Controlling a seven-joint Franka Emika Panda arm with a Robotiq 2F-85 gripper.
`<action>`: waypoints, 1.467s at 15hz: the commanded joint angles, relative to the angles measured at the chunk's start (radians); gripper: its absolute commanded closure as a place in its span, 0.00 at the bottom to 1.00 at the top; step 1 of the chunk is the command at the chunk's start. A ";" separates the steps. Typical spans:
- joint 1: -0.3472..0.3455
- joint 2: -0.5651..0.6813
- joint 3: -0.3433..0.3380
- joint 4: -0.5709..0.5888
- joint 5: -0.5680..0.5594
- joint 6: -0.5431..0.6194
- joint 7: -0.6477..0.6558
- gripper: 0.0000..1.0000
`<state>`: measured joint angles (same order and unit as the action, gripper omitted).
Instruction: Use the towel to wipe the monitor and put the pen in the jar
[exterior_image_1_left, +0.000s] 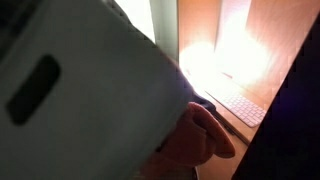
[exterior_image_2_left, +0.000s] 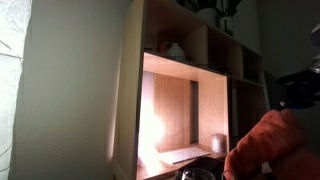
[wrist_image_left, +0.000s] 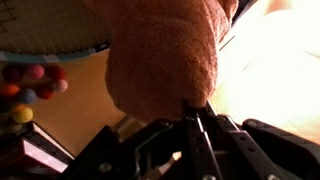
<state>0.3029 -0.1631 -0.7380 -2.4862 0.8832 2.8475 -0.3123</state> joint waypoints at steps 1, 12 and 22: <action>0.000 0.000 0.000 0.000 0.000 0.000 0.000 0.89; -0.006 -0.033 -0.008 -0.002 0.010 -0.010 -0.008 0.97; -0.029 -0.227 -0.043 -0.034 0.046 0.053 -0.045 0.97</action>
<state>0.2718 -0.3057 -0.7692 -2.4974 0.8887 2.8588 -0.3124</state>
